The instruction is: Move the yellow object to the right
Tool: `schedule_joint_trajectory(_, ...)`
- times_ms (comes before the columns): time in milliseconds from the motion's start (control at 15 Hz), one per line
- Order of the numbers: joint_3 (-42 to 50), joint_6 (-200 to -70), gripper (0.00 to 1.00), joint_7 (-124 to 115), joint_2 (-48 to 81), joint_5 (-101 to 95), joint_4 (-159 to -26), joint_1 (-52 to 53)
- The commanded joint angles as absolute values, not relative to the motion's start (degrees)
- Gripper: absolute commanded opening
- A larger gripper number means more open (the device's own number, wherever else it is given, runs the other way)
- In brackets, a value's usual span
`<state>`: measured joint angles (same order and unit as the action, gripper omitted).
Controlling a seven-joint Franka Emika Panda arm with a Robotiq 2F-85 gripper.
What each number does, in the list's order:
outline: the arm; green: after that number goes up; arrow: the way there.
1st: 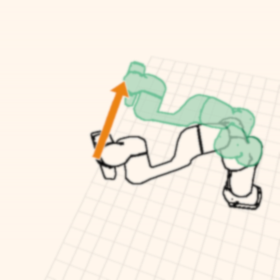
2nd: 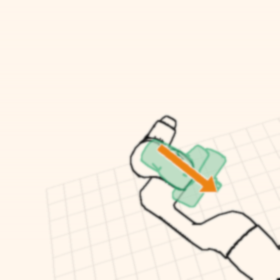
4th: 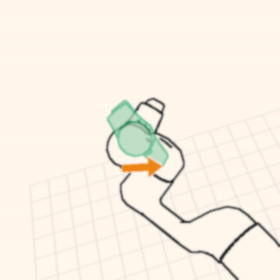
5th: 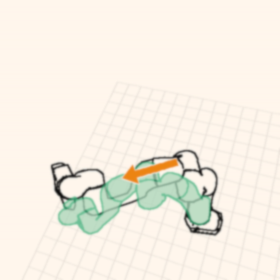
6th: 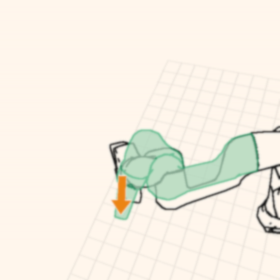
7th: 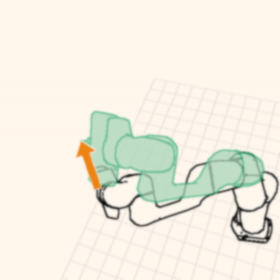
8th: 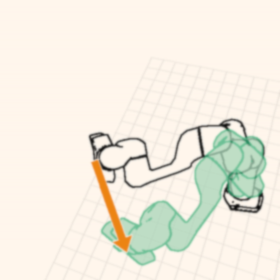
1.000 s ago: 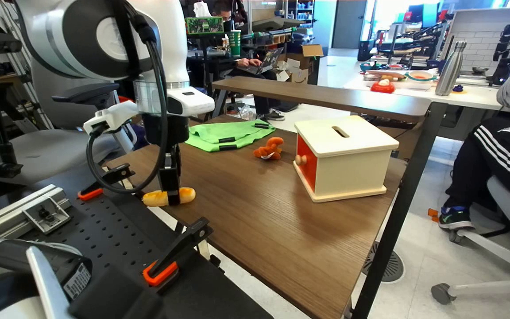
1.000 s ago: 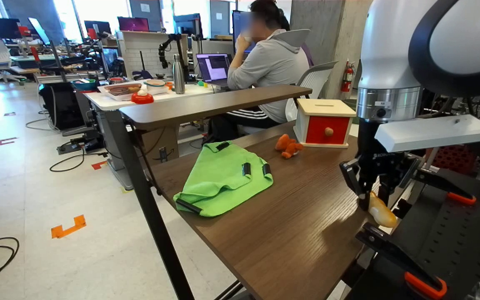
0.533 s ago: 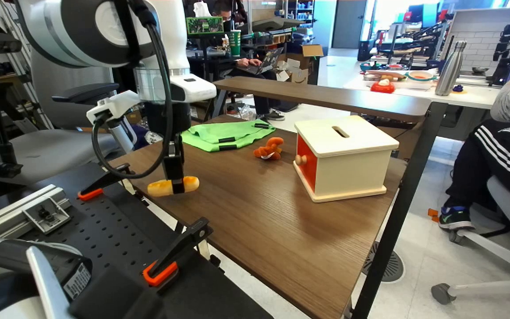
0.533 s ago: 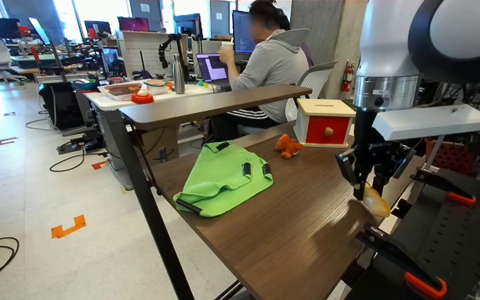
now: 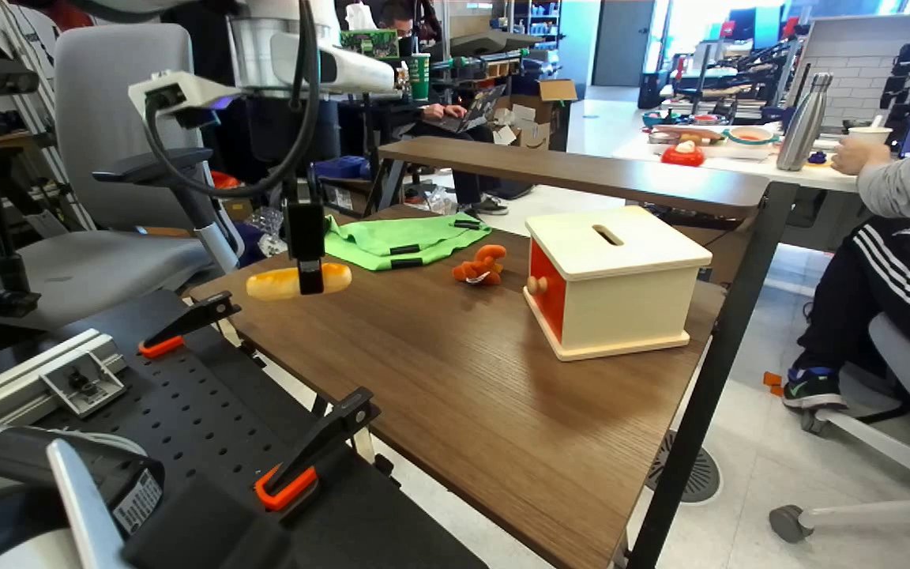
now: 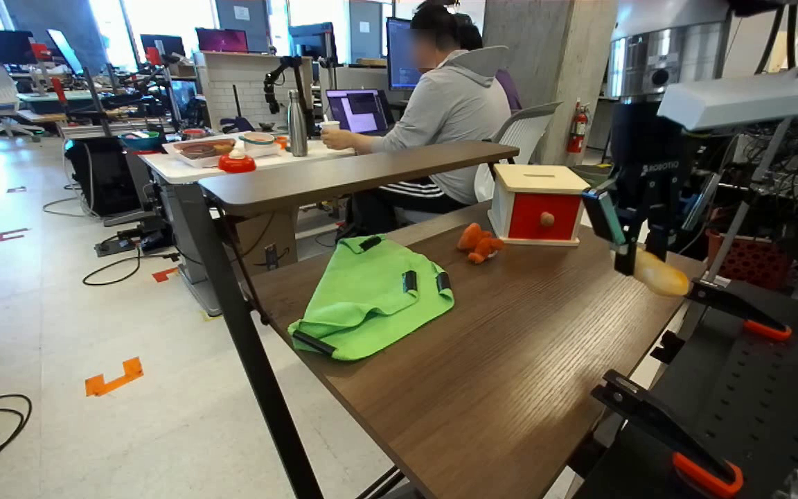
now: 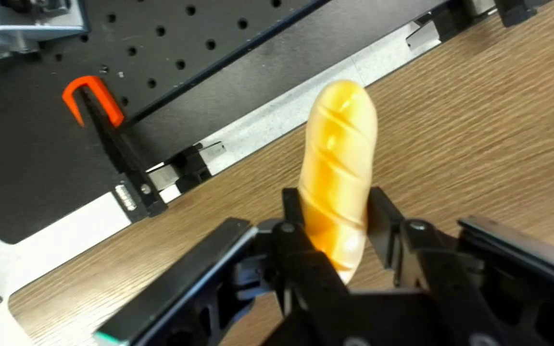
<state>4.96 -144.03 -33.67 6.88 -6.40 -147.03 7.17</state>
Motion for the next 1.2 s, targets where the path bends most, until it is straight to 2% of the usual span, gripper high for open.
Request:
schedule_joint_trajectory(0,5.81,-135.06,0.12,-29.57,3.49,-10.56,-144.38,3.21)
schedule_joint_trajectory(600,10.45,-134.21,0.12,-23.66,7.03,-20.6,-135.66,-5.96)
schedule_joint_trajectory(1133,15.3,-147.12,0.12,-26.58,17.95,-24.28,-129.42,-7.64)
